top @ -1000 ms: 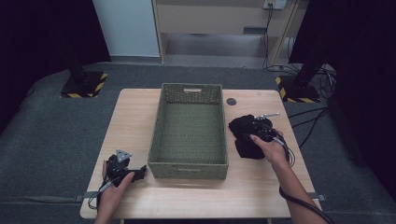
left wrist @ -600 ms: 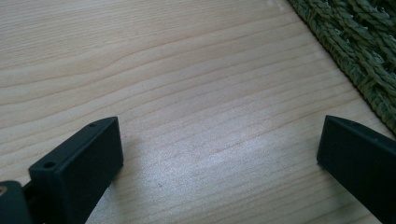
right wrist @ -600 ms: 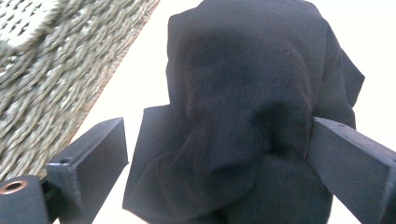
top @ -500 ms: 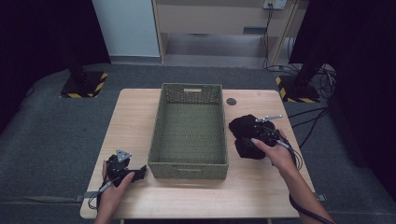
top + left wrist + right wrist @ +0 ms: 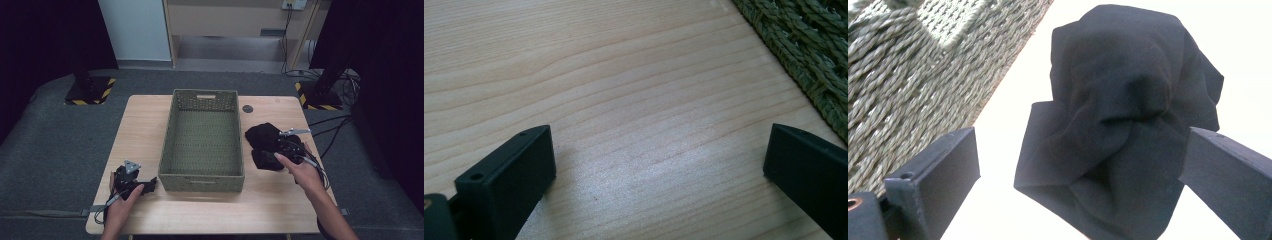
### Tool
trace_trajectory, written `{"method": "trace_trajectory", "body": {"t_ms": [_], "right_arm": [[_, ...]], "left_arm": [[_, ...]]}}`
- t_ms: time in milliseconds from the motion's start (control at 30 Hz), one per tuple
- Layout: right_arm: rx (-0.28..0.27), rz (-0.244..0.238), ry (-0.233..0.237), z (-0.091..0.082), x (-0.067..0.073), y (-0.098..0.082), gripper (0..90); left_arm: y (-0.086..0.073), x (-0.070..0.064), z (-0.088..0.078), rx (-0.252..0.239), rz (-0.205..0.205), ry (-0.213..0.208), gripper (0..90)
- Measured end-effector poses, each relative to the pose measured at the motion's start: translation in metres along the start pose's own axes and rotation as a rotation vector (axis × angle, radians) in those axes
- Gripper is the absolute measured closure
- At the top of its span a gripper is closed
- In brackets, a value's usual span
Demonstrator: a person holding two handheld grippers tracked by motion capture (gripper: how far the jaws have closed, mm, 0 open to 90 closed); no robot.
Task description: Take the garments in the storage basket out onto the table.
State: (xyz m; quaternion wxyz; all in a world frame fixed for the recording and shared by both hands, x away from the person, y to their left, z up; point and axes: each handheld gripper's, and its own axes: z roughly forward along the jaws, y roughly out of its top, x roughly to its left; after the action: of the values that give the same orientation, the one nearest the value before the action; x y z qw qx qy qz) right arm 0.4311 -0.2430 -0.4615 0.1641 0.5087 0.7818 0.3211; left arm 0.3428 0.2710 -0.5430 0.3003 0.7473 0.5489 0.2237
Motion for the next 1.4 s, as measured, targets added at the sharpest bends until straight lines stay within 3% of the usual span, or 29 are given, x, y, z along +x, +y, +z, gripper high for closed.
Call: {"method": "trace_trajectory", "body": {"t_ms": [200,500,1400], "right_arm": [[-0.022,-0.007,-0.006,-0.006,0.004,-0.008,2.7],[-0.041,-0.057,0.005,-0.018,0.017,-0.021,2.8],[-0.004,-0.108,0.071,-0.013,0.050,-0.061,4.2]], "left_arm": [[0.000,0.000,0.000,0.000,0.000,0.000,0.0],[0.000,0.000,0.000,0.000,0.000,0.000,0.0],[0.000,0.000,0.000,-0.001,-0.001,0.002,0.0]]}}
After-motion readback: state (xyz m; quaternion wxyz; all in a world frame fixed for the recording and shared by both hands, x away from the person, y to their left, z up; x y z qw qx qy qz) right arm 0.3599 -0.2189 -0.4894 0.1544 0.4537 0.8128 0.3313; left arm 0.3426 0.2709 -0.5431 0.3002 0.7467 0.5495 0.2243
